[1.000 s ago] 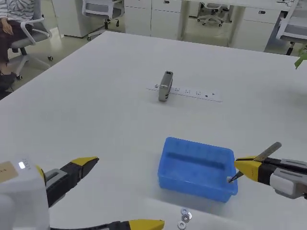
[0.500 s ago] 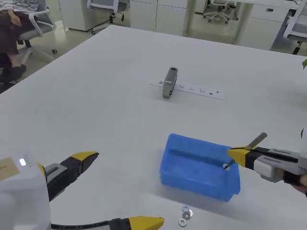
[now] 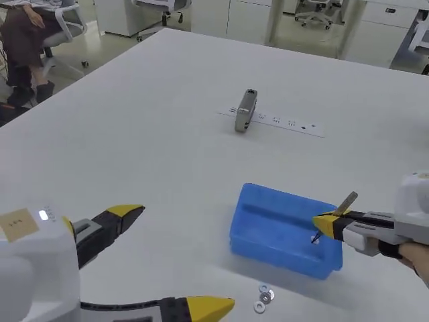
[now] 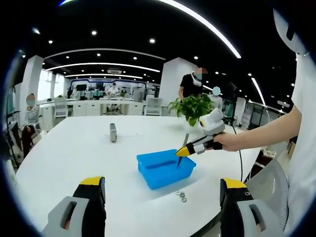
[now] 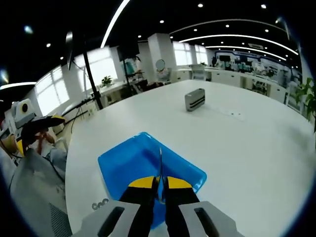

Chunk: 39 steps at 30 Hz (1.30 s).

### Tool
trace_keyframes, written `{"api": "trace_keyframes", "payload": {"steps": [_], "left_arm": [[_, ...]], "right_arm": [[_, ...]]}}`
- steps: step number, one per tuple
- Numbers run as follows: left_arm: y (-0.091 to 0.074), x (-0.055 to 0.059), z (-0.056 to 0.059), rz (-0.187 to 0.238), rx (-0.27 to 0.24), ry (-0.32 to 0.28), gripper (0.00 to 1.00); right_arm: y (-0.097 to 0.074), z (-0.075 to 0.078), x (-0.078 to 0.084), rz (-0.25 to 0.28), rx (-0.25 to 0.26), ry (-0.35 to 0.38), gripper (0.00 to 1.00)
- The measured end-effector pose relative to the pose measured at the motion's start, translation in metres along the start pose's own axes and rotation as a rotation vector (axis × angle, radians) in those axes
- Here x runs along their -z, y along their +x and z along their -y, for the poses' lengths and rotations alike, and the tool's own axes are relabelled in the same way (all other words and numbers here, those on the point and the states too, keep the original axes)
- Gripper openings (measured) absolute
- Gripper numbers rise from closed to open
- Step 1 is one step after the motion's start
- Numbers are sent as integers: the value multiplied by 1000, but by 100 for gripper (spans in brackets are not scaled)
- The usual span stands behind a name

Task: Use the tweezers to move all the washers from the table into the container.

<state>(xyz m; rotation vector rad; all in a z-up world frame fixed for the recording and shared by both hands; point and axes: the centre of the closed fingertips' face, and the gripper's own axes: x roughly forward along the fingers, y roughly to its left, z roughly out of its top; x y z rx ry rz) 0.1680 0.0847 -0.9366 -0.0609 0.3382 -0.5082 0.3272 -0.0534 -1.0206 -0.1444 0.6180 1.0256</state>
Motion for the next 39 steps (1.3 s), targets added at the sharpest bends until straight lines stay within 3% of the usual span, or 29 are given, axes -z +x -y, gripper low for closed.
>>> {"api": "trace_keyframes", "payload": {"steps": [9, 17, 26, 34, 39], "left_arm": [[-1, 4, 1, -13, -5, 2, 99], [1, -2, -1, -13, -16, 33, 99], [2, -1, -2, -20, -21, 39, 99], [0, -7, -6, 2, -38, 34, 99], [-1, -6, -7, -5, -45, 47, 99]], "right_arm": [[2, -1, 7, -20, -2, -18, 4], [4, -3, 8, -18, -11, -29, 4], [4, -1, 10, -33, -13, -76, 4], [2, -1, 3, 0, -17, -67, 4], [-2, -5, -3, 24, -21, -59, 4]]}}
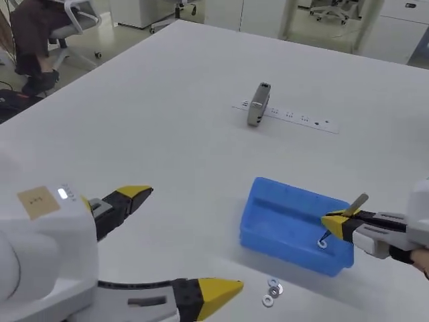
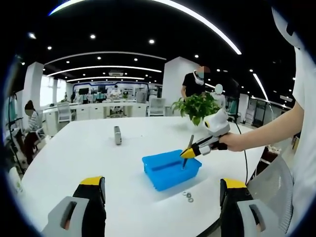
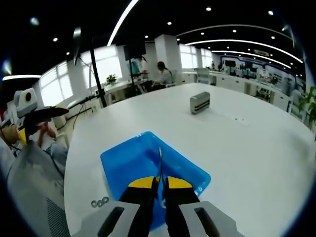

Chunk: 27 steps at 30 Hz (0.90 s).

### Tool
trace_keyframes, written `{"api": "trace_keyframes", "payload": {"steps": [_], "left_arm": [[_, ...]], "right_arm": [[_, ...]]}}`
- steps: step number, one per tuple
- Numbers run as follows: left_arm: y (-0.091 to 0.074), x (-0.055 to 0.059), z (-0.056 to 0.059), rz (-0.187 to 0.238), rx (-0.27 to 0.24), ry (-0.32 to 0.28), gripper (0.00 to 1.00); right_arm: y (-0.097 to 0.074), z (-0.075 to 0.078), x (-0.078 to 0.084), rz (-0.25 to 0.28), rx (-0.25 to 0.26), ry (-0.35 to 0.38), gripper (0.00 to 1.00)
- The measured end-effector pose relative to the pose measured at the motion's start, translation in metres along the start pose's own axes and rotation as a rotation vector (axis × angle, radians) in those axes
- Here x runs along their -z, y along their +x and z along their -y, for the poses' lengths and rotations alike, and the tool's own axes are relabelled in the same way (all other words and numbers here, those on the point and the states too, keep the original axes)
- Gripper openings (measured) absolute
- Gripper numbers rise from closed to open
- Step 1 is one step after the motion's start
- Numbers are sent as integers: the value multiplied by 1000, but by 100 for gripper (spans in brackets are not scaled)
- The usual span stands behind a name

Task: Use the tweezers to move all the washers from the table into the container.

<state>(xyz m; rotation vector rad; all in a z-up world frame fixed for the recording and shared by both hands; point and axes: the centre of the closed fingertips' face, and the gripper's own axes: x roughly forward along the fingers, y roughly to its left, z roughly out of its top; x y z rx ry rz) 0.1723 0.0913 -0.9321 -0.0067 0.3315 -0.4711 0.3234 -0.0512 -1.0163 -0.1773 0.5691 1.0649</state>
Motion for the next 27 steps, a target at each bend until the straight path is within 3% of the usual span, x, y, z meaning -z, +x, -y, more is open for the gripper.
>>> {"api": "trace_keyframes", "payload": {"steps": [13, 27], "left_arm": [[1, 2, 5, -7, 20, 6, 99], [0, 1, 7, -16, 33, 16, 99]], "right_arm": [[-22, -27, -28, 87, -23, -18, 4], [-42, -57, -40, 139, -65, -11, 3]]}}
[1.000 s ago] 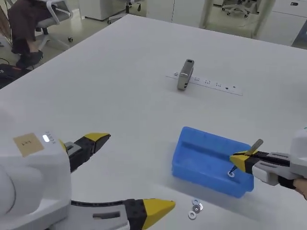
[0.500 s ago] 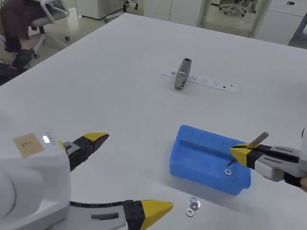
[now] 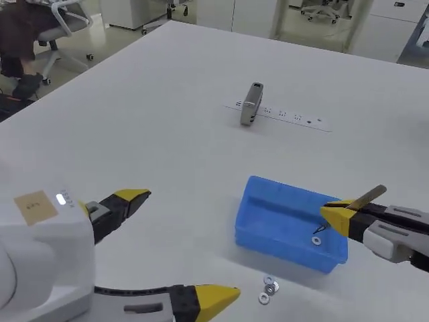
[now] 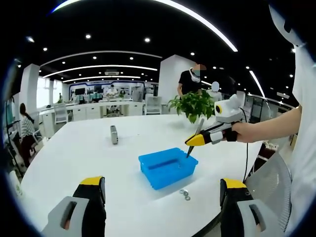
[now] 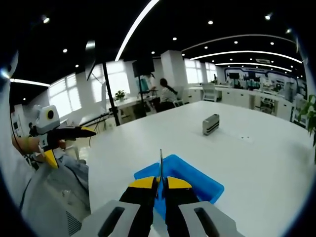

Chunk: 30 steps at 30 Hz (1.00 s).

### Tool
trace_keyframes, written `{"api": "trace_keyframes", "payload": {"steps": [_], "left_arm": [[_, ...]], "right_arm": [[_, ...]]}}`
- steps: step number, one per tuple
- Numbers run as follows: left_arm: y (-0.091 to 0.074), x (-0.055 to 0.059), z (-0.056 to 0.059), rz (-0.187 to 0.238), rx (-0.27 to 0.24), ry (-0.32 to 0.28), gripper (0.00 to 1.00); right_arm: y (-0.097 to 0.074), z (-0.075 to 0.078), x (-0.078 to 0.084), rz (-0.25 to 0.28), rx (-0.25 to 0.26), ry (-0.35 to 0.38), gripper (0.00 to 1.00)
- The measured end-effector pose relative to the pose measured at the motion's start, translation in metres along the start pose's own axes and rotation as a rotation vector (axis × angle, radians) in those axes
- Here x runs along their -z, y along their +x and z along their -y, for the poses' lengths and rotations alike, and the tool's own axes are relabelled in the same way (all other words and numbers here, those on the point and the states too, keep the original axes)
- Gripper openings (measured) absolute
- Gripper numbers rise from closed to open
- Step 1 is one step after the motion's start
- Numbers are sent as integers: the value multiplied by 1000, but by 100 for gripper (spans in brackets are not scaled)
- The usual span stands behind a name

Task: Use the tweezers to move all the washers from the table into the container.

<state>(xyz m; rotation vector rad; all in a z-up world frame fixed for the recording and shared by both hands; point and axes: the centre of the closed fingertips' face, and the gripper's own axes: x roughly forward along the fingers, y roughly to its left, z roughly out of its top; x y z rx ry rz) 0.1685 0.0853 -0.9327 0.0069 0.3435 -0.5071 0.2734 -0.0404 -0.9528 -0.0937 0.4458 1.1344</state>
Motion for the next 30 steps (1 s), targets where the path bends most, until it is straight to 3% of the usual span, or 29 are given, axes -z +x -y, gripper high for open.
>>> {"api": "trace_keyframes", "payload": {"steps": [14, 30], "left_arm": [[1, 2, 5, -15, 22, 8, 99], [0, 4, 5, -27, 31, 12, 99]], "right_arm": [[-1, -25, 12, -25, -52, 10, 4], [24, -59, 57, -138, -166, 68, 4]]}}
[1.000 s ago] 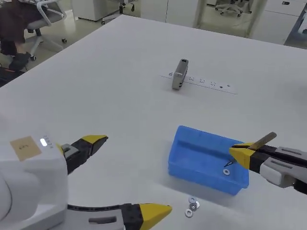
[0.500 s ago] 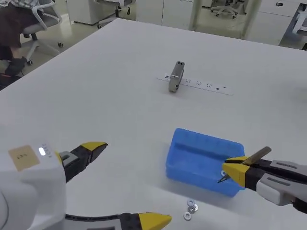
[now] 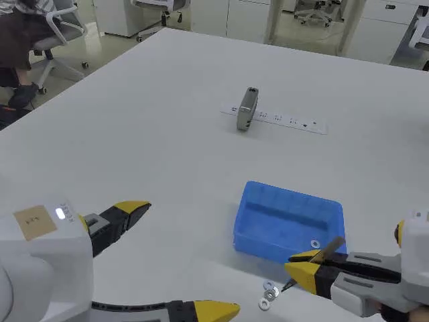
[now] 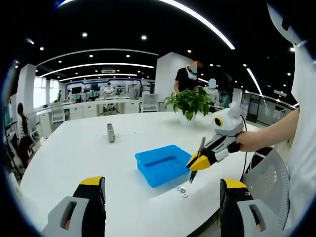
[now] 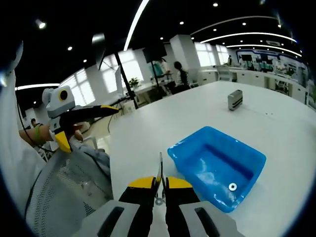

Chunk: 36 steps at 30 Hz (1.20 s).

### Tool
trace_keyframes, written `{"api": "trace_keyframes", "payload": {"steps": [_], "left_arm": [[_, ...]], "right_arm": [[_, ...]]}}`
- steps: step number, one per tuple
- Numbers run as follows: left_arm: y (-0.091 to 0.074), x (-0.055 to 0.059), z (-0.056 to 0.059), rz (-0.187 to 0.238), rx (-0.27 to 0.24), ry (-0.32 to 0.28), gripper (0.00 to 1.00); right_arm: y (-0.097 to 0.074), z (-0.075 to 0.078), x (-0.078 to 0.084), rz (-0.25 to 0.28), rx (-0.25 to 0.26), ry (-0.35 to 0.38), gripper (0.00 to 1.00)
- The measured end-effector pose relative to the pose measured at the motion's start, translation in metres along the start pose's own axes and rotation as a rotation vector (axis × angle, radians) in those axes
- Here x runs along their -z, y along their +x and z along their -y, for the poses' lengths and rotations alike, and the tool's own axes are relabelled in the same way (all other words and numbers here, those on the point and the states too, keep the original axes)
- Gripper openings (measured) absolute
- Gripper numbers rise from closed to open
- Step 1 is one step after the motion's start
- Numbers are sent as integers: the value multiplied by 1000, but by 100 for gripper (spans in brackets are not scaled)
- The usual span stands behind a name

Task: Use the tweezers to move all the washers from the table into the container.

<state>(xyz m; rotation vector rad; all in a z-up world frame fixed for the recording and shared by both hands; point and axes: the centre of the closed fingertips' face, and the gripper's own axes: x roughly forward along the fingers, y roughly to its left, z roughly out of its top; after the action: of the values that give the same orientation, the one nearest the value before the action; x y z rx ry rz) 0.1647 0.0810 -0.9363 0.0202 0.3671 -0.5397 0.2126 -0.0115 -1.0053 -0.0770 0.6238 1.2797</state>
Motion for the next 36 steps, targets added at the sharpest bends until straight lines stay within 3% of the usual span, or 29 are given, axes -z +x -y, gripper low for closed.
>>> {"api": "trace_keyframes", "payload": {"steps": [16, 26, 36], "left_arm": [[0, 2, 1, -9, -1, -3, 99], [-1, 3, 0, -14, -4, -3, 99], [3, 2, 4, -16, 8, -1, 99]], "right_arm": [[25, -3, 21, -72, -51, 3, 4], [28, -7, 29, -120, -55, -61, 4], [33, -23, 33, -174, -66, -296, 5]]}}
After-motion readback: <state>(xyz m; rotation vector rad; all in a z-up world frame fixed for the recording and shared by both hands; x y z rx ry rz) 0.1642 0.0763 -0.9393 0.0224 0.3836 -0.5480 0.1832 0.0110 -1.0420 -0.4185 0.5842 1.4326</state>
